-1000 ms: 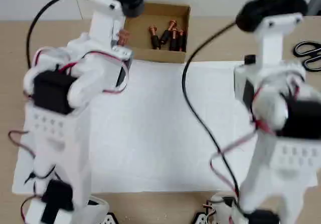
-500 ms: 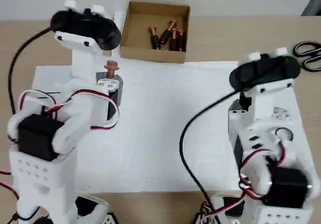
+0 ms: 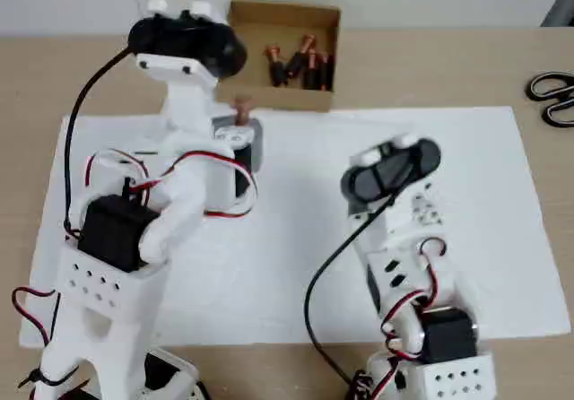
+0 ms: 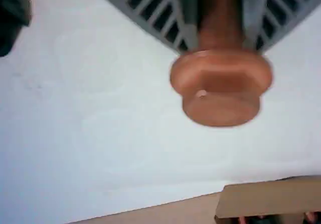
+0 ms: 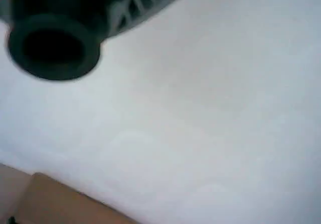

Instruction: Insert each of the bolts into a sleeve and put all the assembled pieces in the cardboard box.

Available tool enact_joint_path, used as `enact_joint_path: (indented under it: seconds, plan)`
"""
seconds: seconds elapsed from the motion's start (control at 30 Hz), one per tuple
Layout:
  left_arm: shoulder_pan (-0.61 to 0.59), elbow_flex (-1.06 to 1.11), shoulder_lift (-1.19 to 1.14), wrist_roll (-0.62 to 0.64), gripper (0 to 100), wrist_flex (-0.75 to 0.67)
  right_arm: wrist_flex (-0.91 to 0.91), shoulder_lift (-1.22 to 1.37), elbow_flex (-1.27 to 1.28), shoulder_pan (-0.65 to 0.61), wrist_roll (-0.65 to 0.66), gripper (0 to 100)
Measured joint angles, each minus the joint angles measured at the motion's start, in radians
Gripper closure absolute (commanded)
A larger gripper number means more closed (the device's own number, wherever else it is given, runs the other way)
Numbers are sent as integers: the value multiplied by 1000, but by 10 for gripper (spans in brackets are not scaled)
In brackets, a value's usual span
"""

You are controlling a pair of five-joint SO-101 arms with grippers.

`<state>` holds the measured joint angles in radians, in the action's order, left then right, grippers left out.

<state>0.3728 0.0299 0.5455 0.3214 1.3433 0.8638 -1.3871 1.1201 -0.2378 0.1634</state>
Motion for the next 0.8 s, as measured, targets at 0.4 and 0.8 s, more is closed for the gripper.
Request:
enact_joint_path:
  seconds: [0.4, 0.8]
  plan:
    - [14, 157, 0, 68, 994, -288, -152, -400, 434, -49, -170, 995]
    - [117, 345, -2, 78, 994, -482, -152, -400, 442, -196, -207, 995]
